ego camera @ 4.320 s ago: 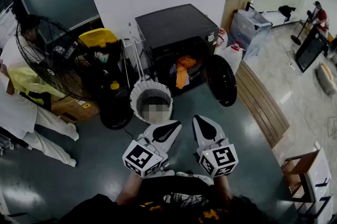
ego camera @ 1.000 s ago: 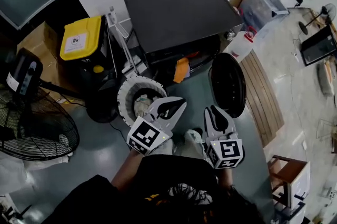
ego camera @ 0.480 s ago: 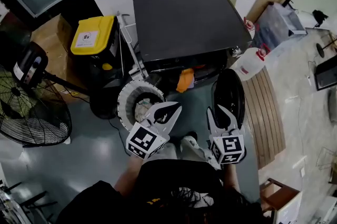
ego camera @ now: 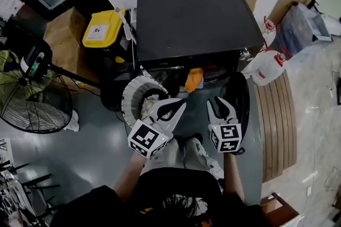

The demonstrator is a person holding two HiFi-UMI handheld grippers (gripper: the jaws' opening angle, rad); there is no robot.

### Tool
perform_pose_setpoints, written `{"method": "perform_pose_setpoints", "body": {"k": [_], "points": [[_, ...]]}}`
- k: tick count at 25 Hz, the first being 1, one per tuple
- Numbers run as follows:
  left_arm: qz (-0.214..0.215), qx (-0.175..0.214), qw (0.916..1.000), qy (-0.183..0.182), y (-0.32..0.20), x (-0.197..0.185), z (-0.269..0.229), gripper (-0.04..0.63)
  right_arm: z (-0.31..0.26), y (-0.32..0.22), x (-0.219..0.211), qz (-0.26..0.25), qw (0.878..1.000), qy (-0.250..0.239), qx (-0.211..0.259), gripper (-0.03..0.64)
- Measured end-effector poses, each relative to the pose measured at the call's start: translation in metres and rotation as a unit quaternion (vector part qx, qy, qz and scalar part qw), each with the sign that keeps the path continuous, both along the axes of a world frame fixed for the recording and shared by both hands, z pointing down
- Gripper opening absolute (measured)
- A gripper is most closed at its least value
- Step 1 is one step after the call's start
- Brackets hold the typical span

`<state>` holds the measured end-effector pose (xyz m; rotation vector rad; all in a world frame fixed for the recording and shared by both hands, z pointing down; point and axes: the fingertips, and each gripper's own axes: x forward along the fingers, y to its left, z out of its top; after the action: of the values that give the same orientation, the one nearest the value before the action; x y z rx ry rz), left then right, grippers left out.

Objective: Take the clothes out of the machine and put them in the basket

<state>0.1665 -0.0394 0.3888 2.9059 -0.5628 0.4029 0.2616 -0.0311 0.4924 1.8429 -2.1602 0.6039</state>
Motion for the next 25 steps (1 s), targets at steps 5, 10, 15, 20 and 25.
{"method": "perform_pose_setpoints", "body": {"k": [5, 10, 15, 20, 25], "points": [[-0.004, -0.002, 0.9994, -0.034, -0.013, 0.004, 0.027, 0.0, 0.046, -0.025, 0.014, 0.018, 0.999, -0.031, -0.015, 0.123], [0.002, -0.003, 0.9991, -0.041, -0.031, 0.004, 0.063, 0.0, 0.109, -0.063, 0.026, 0.037, 0.998, -0.045, -0.023, 0.123], [0.022, 0.003, 0.9983, -0.054, -0.045, 0.006, 0.13, 0.0, 0.191, -0.099, 0.029, 0.039, 0.998, -0.044, -0.029, 0.149], [0.049, 0.001, 0.9965, -0.067, -0.06, 0.013, 0.202, 0.0, 0.274, -0.135, 0.037, 0.046, 0.997, -0.036, -0.043, 0.164], [0.078, -0.011, 0.9944, -0.07, -0.073, 0.02, 0.249, 0.0, 0.345, -0.169, 0.042, 0.05, 0.997, -0.025, -0.057, 0.184]]}}
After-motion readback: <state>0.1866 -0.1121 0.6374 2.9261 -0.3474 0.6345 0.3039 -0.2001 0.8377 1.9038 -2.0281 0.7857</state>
